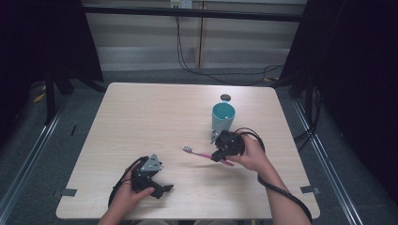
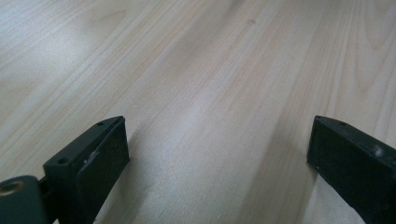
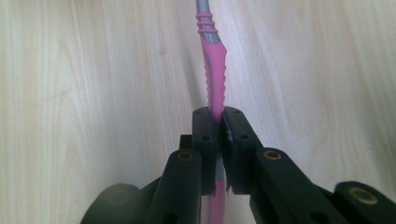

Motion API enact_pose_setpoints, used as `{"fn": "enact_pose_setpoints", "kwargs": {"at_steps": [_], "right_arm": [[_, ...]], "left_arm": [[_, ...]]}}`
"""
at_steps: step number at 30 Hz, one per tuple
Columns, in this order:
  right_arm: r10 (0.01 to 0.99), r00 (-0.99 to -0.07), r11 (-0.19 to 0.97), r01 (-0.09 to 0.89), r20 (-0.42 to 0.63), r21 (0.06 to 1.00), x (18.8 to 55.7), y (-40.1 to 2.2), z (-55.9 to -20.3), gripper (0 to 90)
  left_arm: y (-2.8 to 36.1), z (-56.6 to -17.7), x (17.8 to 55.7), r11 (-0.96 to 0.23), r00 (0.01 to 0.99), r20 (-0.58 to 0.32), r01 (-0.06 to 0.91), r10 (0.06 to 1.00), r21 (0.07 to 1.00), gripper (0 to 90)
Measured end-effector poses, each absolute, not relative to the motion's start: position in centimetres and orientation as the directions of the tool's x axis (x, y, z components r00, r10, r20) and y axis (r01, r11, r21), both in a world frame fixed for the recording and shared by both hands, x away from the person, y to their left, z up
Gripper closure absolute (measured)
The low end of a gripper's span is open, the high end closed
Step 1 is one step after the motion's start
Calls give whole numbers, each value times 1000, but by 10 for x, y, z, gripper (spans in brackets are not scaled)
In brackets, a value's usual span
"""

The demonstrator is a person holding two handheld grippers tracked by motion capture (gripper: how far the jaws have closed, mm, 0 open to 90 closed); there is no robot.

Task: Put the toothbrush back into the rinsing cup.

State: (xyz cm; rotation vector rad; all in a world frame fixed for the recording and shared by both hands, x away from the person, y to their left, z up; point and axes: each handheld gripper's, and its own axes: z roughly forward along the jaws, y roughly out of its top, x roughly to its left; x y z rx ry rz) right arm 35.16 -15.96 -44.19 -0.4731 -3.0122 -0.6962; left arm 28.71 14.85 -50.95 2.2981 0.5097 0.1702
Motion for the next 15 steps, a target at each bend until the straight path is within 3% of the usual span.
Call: {"fn": "enact_pose_setpoints", "kwargs": {"at_steps": [15], "right_arm": [[469,-875,641,434,124,633,350,-200,-430,845]], "left_arm": [[149,-509,287,-630,911,-30,308,412,713,53]]}}
